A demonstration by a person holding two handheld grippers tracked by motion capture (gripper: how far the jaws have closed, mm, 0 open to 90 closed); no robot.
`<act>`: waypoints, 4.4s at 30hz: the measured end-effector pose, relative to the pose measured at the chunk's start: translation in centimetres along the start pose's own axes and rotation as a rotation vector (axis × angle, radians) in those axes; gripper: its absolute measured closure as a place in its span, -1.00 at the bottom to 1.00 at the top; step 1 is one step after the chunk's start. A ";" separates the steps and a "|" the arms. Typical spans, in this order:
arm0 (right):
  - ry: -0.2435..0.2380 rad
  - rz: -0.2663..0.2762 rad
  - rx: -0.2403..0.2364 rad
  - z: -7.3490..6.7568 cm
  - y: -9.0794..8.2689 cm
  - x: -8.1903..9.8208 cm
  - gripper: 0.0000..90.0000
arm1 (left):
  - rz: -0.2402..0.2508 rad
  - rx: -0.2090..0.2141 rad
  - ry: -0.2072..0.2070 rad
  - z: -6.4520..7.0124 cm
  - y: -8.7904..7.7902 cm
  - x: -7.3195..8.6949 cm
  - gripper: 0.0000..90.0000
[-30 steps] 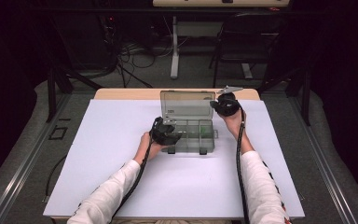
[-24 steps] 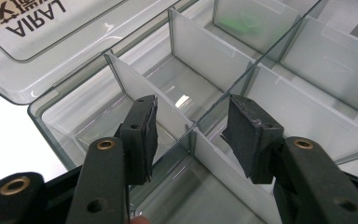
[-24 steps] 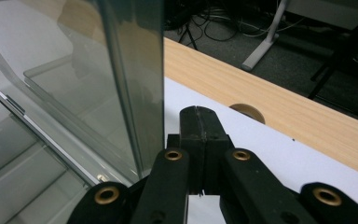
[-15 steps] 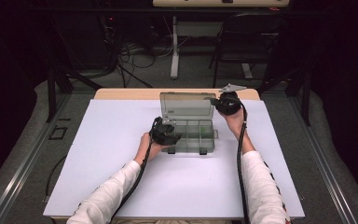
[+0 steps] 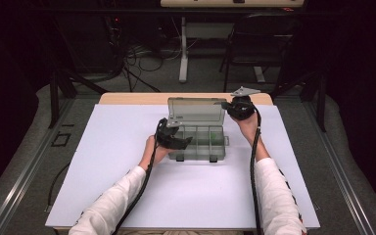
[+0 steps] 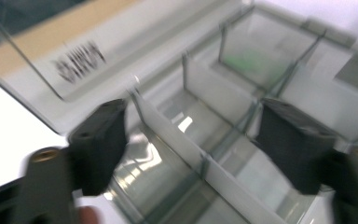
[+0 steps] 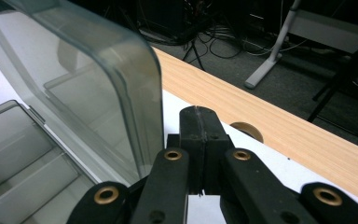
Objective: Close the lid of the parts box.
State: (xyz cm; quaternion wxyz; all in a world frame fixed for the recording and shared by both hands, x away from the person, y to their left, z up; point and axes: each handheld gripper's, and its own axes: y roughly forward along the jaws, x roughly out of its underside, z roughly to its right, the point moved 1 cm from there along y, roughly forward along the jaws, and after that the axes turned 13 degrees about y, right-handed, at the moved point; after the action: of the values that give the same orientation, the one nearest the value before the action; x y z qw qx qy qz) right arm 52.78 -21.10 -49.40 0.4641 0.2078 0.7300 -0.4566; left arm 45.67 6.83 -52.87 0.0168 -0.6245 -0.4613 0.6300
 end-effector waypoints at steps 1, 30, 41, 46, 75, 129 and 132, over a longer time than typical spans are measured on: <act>0.002 0.004 0.000 0.0 0.0 0.0 1.00 | 0.014 -0.016 0.000 -0.3 -0.4 -0.2 -0.60; -0.007 -0.008 0.005 0.1 -0.7 0.0 1.00 | 0.078 -0.185 0.057 -6.5 -3.5 -4.8 0.30; -0.056 -0.050 0.072 0.2 -2.0 -0.5 0.61 | 0.104 -0.168 0.053 -7.2 -3.5 -4.3 0.52; -0.102 -0.070 0.099 -0.2 -3.8 -1.3 0.18 | 0.104 -0.164 0.053 -7.2 -3.6 -4.3 0.52; -0.083 -0.085 0.018 -2.7 -4.5 -3.5 0.67 | 0.109 -0.088 0.068 -7.6 -4.4 -4.0 0.65; -0.234 -0.015 0.034 -5.3 -7.7 0.8 0.65 | 0.164 -0.067 0.145 -4.3 -6.4 -1.0 0.62; -0.237 -0.014 0.036 -5.4 -7.7 0.8 0.65 | 0.158 -0.059 0.153 -4.3 -6.4 -1.0 0.48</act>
State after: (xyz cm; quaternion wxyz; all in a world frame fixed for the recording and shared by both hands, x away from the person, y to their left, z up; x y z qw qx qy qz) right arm 44.18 -20.41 -45.65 0.5404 0.1556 0.6631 -0.4941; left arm 45.79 12.29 -47.33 -0.0162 -0.7055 -0.4265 0.5658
